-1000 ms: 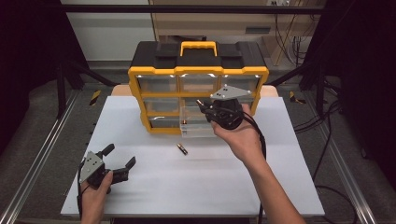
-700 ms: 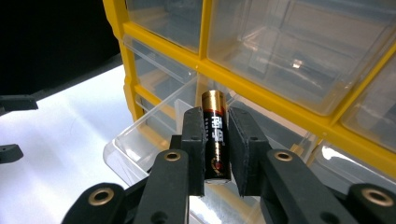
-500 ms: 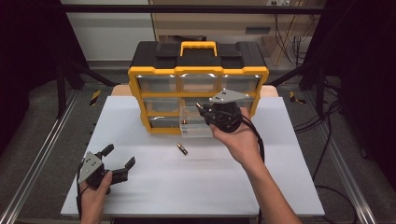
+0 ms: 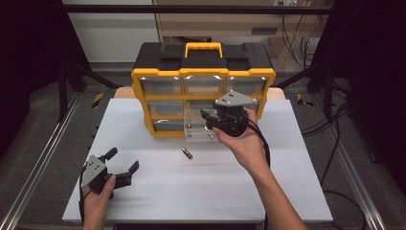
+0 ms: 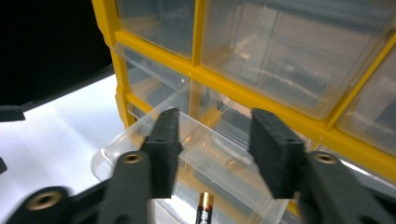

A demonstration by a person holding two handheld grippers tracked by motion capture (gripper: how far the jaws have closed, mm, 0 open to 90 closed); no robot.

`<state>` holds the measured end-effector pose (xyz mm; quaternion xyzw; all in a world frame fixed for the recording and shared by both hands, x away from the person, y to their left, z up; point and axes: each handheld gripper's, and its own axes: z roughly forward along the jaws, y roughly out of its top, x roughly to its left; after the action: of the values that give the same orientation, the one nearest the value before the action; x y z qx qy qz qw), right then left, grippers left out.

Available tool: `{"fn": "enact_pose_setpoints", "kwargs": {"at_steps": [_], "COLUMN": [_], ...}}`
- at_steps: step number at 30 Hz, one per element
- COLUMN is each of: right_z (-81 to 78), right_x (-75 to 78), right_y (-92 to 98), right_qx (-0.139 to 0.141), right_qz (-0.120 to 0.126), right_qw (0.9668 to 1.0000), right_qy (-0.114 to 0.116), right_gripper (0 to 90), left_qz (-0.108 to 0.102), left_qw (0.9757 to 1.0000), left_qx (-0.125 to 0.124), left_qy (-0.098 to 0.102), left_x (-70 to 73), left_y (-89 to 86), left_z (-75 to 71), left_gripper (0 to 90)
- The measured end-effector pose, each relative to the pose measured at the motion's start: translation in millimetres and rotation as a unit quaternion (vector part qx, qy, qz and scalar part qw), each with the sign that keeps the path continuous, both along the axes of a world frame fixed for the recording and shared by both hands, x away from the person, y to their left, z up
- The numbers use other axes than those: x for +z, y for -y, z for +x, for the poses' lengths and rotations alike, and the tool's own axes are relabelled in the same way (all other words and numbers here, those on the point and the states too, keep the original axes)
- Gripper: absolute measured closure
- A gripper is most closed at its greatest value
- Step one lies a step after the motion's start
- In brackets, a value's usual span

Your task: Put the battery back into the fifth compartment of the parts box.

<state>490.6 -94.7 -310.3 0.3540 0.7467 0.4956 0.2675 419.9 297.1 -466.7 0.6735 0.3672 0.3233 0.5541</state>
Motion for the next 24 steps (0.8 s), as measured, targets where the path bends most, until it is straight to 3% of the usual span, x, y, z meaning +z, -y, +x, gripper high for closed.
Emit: {"fn": "enact_pose_setpoints", "kwargs": {"at_steps": [6,10,18,24], "right_z": [-10.5,-22.1,-46.2,-56.2], "right_x": [11.8,15.5,16.4,12.0], "right_y": [-5.1,-7.9,-9.2,-10.2], "right_qx": [-0.011,-0.018,-0.016,-0.012], "right_qz": [-0.006,-0.007,-0.008,-0.014], "right_qw": [0.9997,0.9989,0.9981,0.9983], "right_qy": [0.022,0.043,0.059,0.056], "right_gripper": [22.5,13.9,10.6,9.3], "left_qz": [0.0,-0.001,0.0,-0.001], "left_qw": [1.0,1.0,1.0,1.0], "left_qx": [0.001,0.001,0.001,0.002], "left_qy": [0.001,0.001,0.001,0.0], "left_x": [0.2,0.5,0.6,0.6], "left_y": [-0.5,-1.2,-0.7,-1.2], "left_z": [-0.3,-0.5,-0.6,-0.8], "left_gripper": [3.1,3.1,3.1,3.1]}}
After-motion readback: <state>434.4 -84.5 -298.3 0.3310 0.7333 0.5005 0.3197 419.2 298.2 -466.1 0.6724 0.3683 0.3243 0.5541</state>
